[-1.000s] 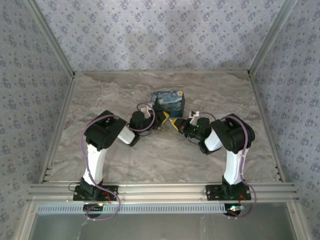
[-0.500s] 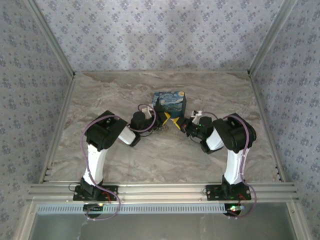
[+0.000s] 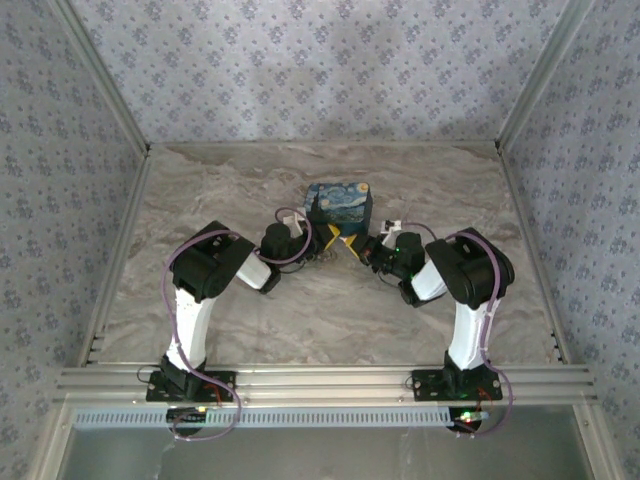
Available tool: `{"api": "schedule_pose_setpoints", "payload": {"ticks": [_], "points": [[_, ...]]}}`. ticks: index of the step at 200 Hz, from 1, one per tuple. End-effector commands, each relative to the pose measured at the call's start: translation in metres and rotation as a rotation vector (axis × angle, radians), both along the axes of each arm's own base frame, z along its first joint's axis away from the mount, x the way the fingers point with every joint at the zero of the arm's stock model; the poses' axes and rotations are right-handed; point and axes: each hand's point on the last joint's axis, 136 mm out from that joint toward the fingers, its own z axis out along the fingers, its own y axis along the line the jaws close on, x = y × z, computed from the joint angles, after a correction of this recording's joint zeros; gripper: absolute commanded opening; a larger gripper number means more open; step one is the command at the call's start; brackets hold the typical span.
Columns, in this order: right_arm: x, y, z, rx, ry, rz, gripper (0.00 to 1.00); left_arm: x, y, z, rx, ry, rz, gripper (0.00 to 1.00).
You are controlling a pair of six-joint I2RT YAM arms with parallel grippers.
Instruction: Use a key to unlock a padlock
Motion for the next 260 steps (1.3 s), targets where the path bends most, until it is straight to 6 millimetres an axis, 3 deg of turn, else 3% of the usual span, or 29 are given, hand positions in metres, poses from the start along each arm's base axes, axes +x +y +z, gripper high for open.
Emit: {"api": "schedule_pose_setpoints", "payload": {"ticks": [1,28,71,139,188,219,260], "points": [[0.003,0.003,0.009,0.021,-0.004,-0.012,0.0,-0.013,-0.02,0.028,-0.083,-0.075,-0.096,0.0],[-0.005,0.008,0.005,-0.141,-0.057,0.018,0.0,-0.013,-0.021,0.03,-0.088,-0.075,-0.097,0.0],[-0.008,0.011,0.004,-0.228,-0.13,0.022,0.0,-0.012,-0.021,0.032,-0.097,-0.078,-0.095,0.0],[0.008,0.013,0.013,0.005,-0.059,0.004,0.0,-0.016,-0.023,0.032,-0.103,-0.081,-0.116,0.0],[0.009,0.02,0.012,-0.046,-0.082,0.025,0.0,-0.021,-0.027,0.034,-0.108,-0.086,-0.139,0.0],[0.002,0.028,0.004,-0.164,-0.107,0.058,0.0,-0.022,-0.031,0.038,-0.117,-0.091,-0.151,0.0],[0.007,0.038,0.013,-0.057,-0.093,0.078,0.0,-0.025,-0.035,0.039,-0.121,-0.091,-0.172,0.0]]}}
